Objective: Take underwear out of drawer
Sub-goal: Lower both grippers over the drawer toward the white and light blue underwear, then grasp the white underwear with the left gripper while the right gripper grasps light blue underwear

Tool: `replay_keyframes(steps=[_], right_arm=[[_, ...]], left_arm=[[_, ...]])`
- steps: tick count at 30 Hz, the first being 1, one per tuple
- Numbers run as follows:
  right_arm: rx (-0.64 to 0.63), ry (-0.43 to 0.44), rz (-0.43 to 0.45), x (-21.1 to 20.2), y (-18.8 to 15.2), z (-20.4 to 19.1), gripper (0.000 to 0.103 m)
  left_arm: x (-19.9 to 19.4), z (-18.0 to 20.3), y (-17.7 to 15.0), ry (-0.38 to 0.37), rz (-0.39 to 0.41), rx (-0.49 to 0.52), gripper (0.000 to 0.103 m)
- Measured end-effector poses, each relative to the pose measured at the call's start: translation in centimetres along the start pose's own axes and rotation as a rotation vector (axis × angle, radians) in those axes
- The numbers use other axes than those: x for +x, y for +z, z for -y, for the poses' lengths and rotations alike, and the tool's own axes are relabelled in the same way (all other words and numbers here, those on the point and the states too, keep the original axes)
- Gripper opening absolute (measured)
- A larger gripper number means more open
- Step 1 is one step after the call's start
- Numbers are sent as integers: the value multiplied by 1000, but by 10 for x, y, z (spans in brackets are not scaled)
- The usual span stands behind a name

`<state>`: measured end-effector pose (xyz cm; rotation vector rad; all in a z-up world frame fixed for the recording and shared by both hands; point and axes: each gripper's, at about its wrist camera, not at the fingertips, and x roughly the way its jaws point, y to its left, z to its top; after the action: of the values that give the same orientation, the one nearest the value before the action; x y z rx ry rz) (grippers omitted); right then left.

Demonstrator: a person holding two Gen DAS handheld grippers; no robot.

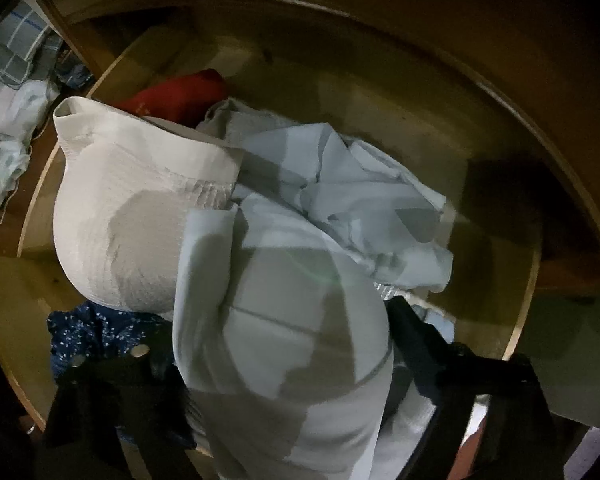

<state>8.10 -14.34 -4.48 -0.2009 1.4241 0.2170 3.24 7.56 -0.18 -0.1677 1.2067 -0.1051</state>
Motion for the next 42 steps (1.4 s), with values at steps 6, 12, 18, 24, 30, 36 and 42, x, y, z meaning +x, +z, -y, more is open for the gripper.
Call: replay_keyframes(steps=[6, 12, 18, 24, 30, 36, 42], right_arm=[[32, 24, 48, -9, -12, 7, 51], [102, 47, 118, -29, -29, 19, 32], [178, 73, 173, -49, -46, 35, 27], [250, 100, 219, -60, -63, 42, 26], [308, 141, 239, -64, -73, 59, 26], [343, 160, 249, -66, -77, 70, 26], [350, 174, 250, -69, -82, 79, 26]], left_arm=[[8, 4, -1, -29, -42, -3, 102], [17, 17, -3, -95, -83, 7, 102], [25, 34, -2, -93, -93, 46, 102], [38, 60, 0, -74, -121, 105, 102], [60, 75, 6, -28, -171, 85, 102], [86, 81, 9, 53, -226, 37, 102], [102, 83, 11, 102, -262, -13, 102]])
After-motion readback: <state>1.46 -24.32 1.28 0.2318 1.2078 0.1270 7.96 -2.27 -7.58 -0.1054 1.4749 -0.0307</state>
